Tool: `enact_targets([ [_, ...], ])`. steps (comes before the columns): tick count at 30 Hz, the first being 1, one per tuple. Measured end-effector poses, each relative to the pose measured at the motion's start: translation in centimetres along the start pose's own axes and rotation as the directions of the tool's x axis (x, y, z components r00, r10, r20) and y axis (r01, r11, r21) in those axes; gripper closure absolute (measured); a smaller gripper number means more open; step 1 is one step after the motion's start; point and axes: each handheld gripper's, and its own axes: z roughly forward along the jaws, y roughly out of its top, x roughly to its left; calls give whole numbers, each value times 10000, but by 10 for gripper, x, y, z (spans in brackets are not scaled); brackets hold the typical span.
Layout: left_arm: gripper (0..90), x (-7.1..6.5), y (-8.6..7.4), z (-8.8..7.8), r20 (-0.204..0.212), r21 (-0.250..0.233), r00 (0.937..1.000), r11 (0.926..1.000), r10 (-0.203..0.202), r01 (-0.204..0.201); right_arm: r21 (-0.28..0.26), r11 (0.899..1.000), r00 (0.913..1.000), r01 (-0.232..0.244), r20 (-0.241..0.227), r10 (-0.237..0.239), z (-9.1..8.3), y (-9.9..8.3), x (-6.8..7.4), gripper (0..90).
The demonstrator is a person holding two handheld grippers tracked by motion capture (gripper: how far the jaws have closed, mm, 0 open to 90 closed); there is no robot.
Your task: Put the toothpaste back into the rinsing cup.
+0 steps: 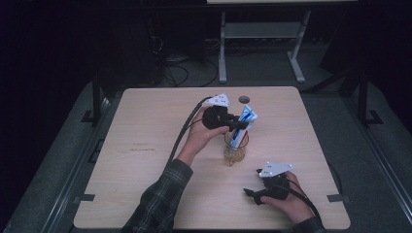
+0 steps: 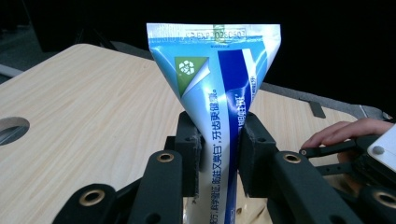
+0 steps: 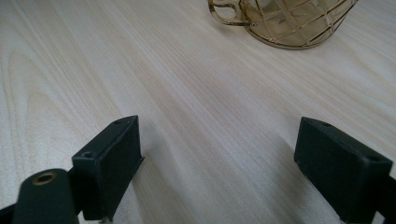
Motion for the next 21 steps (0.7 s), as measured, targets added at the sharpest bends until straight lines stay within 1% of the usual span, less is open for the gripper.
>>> enact_targets([
  [1,674,0,0,1,-56,9,10000,10000,14,-14,-1,10000,10000,-5,0,5,0,0,0,140],
  [2,634,-1,0,2,-161,143,9999,9999,56,-54,-2,10000,10000,-1,1,1,0,0,0,140],
  [3,589,-1,-1,3,-150,198,9999,9998,34,-31,-3,10000,10000,-13,0,13,0,0,0,140],
  [4,569,-1,-1,4,-133,246,9999,9997,15,-12,-7,10000,10000,-5,2,5,0,0,0,140],
  [5,543,-2,-2,5,-229,384,9997,9992,77,-68,-5,10000,10000,-17,4,17,0,0,0,140],
  [6,516,-2,-2,5,-335,390,9994,9992,94,-81,-8,10000,10000,1,3,-1,0,0,0,140],
  [7,487,-2,-2,4,-330,327,9995,9995,-10,21,-4,10000,10000,-13,0,13,0,0,0,140],
  [8,461,-2,-2,3,-375,296,9993,9996,-30,41,-5,10000,10000,-9,4,9,0,0,0,140],
  [12,407,-4,1,-5,-554,398,9984,9992,78,-56,1,10000,10000,3,2,-3,0,0,0,140],
  [14,384,-5,1,-9,-629,436,9980,9990,39,-12,1,10000,10000,2,-7,-2,0,0,0,140],
  [17,366,-6,2,-20,-900,490,9959,9988,-31,75,-17,10000,10000,82,-11,-82,-1,-1,0,140],
  [19,362,-7,1,-26,-1056,499,9944,9987,-57,110,-17,10000,10000,53,-2,-53,-1,-2,0,138],
  [21,360,-8,-2,-31,-1120,491,9936,9986,-122,178,-20,10000,10000,57,5,-57,-1,-2,0,137],
])
